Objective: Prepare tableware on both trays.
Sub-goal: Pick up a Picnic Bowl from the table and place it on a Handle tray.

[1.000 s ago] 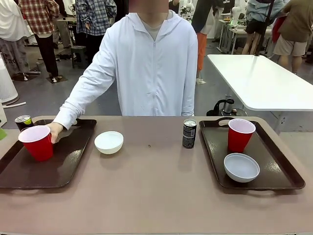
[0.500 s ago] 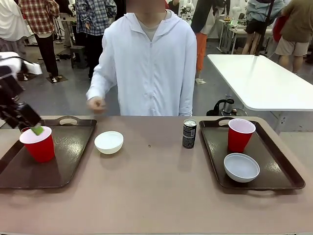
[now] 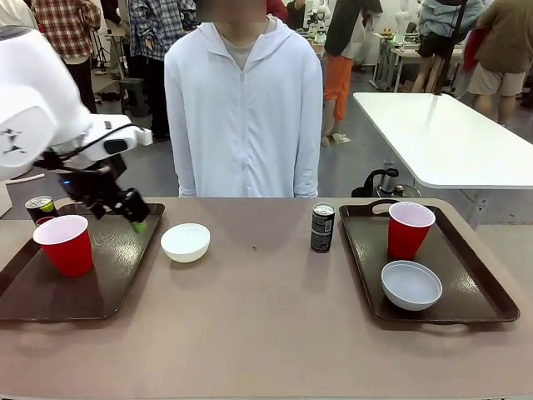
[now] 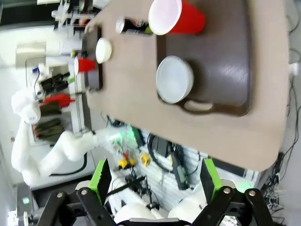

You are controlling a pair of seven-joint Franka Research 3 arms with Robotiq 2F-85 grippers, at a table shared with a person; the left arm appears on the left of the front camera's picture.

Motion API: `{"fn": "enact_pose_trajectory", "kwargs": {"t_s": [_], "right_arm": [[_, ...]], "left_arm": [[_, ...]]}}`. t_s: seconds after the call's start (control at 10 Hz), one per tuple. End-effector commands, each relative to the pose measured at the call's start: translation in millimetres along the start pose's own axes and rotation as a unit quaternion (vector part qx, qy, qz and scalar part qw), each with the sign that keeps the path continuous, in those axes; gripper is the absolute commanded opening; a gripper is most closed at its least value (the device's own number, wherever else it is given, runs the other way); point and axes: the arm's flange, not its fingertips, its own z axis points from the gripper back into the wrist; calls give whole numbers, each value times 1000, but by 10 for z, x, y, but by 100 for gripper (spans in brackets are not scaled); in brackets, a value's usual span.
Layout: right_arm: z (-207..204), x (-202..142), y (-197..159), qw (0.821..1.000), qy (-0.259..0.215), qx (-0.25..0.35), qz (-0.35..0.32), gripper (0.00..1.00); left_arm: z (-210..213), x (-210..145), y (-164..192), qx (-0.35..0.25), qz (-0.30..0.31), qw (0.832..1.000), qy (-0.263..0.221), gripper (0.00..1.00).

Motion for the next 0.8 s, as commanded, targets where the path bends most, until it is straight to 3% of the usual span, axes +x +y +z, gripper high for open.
{"fn": "enact_pose_trajectory", "kwargs": {"t_s": [0.0, 0.3, 0.4, 0.7], "right_arm": [[-124, -1, -83, 999, -38, 2, -15, 99], [-39, 14, -126, 1000, -25, -9, -10, 99], [-39, 14, -126, 1000, -25, -9, -10, 99], [-39, 14, -126, 1000, -25, -9, -10, 99]], "left_arm": [[-110, 254, -82, 12, 28, 999, -13, 100], [-233, 454, 26, -33, 69, 997, 14, 100], [-187, 331, -49, -14, 30, 999, 0, 100], [-187, 331, -49, -14, 30, 999, 0, 100]]}}
